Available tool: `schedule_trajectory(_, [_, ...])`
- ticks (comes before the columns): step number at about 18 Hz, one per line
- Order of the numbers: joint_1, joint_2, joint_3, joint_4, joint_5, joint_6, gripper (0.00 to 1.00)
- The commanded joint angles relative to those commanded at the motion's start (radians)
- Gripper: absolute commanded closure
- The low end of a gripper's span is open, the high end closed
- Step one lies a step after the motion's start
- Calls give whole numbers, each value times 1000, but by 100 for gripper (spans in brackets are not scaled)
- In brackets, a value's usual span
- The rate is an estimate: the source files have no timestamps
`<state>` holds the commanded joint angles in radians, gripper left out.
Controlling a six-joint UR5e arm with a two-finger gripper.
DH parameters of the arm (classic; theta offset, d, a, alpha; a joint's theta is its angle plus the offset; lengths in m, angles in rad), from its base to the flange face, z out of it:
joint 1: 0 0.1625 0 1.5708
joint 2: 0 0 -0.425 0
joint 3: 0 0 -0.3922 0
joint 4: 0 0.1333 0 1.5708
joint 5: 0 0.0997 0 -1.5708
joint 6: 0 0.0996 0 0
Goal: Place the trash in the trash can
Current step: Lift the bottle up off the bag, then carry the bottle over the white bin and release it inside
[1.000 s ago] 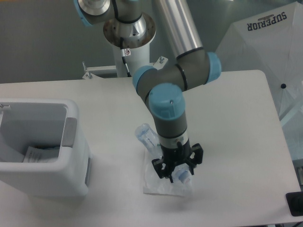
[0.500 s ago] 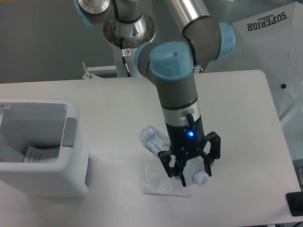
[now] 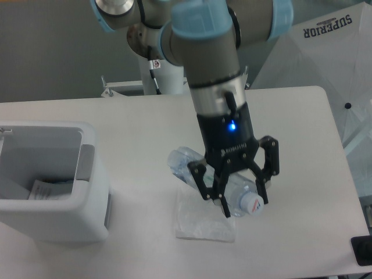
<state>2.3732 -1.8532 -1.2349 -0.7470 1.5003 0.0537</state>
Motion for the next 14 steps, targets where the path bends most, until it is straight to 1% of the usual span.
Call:
schedule_trajectory(2, [-26, 18, 15, 0, -11, -8, 33])
schedule_trajectory(4, [-52, 34, 17, 0, -11, -11, 33])
schedule_trajectory(6, [-69, 31, 31, 2, -11, -11, 33])
schedule_trajectory(14, [-225, 22, 41, 2, -11, -14, 32])
